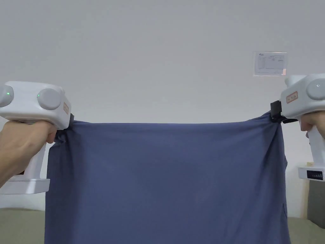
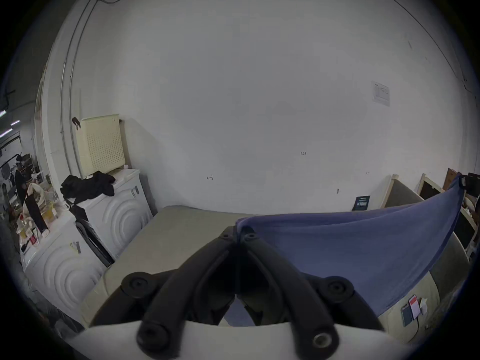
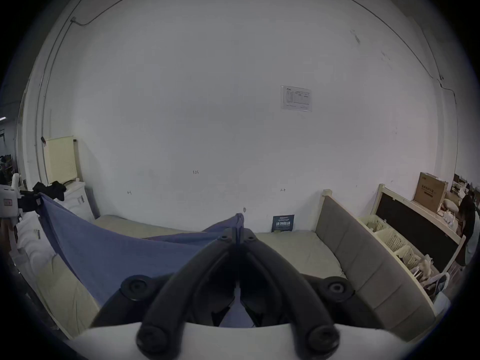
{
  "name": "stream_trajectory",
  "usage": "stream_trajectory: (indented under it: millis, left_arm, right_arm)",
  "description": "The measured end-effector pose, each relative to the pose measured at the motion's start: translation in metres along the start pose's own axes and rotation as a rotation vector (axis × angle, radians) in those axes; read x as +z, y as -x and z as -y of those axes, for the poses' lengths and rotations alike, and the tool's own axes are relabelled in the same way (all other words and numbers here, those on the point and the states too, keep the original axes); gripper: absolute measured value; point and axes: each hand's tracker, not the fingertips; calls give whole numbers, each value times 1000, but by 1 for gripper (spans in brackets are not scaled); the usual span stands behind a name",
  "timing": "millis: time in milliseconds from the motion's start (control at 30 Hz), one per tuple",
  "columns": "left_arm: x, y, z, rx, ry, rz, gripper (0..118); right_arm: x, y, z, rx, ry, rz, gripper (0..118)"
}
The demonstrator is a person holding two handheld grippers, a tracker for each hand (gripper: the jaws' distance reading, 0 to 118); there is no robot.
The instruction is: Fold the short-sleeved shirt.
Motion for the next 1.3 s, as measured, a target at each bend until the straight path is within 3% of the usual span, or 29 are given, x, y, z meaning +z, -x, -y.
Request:
stream_trajectory:
  millis: [433, 767, 833, 1000, 1100, 1300]
  left_arm:
    - [-89, -30, 13, -44, -27, -57, 0]
    - [-169, -37, 131, -76, 155, -14, 0]
    - [-174, -34, 165, -92, 205, -7, 0]
    - [-157, -17, 256, -78, 306, 64, 0]
    - [-126, -1, 310, -77, 343, 72, 0]
    - [-42, 37, 410, -68, 453, 105, 0]
  right_arm:
    - [-97, 11, 14, 7, 0, 27, 3]
    - [-152, 17, 135, 53, 159, 37, 3]
    - [-147, 16, 174, 40, 226, -13, 3]
    - [-104, 18, 269, 70, 320, -21, 3]
    - [-57, 14, 331, -43, 344, -77, 3]
    - [47, 8, 440, -109, 451, -91, 3]
